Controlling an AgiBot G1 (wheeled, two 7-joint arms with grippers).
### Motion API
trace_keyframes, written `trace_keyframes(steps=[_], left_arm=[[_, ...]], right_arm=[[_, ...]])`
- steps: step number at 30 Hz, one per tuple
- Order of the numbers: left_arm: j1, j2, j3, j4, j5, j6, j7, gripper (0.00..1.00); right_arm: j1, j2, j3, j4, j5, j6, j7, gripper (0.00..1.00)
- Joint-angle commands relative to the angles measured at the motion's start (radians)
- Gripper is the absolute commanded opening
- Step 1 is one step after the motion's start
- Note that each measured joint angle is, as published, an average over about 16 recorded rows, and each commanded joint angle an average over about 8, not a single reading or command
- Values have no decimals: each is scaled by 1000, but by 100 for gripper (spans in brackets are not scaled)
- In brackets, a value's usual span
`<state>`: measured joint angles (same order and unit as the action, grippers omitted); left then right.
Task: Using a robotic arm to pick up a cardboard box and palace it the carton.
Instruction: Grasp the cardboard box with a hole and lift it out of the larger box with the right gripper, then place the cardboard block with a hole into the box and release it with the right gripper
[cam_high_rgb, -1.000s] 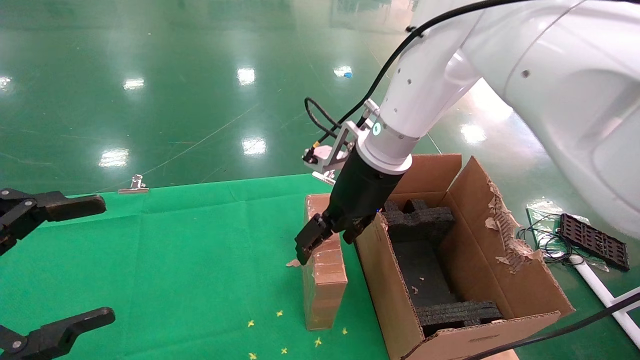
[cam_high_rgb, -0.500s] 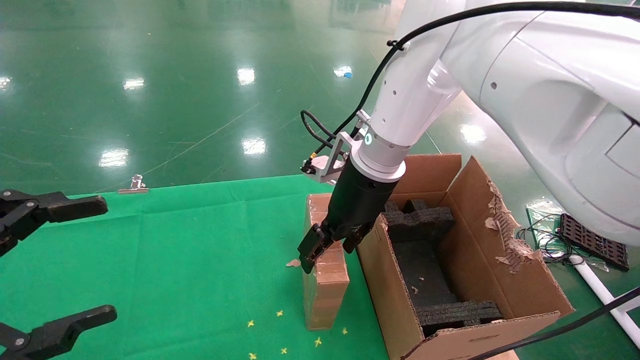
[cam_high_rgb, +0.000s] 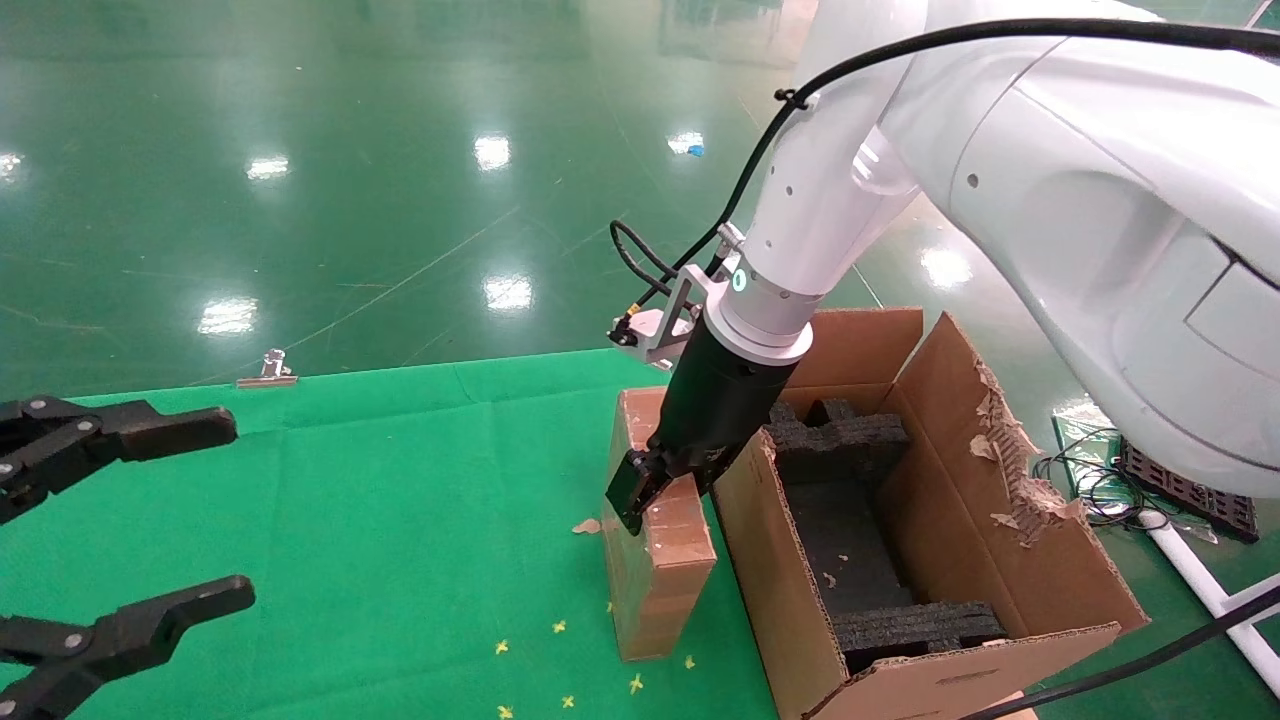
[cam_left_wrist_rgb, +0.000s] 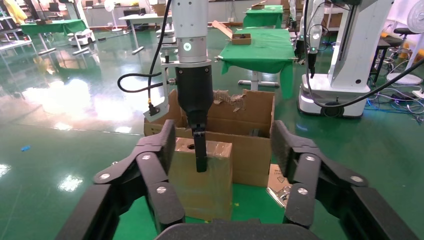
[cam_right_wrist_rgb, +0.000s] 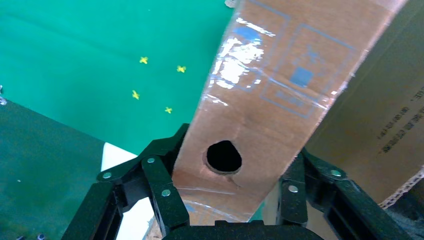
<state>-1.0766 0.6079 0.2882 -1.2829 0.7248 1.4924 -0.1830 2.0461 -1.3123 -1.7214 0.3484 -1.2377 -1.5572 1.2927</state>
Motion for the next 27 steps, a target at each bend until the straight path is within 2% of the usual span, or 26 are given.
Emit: trace_keyframes(steps=[1, 7, 16, 21, 27], left_arm=[[0, 0, 0, 0, 0, 0, 0, 0], [0, 0, 1, 0, 0, 0, 0, 0], [0, 0, 1, 0, -1, 0, 1, 0], [0, -1, 1, 0, -1, -1, 1, 0], [0, -1, 2, 0, -1, -1, 1, 0]], right_arm=[[-2, -2, -4, -6, 1, 0, -3, 0], [56, 53, 25, 5, 37, 5, -138, 0], [239, 221, 96, -34, 92, 45, -352, 0], [328, 299, 100, -84, 74, 81, -398, 0], [373, 362, 69, -151, 18, 89, -401, 0]])
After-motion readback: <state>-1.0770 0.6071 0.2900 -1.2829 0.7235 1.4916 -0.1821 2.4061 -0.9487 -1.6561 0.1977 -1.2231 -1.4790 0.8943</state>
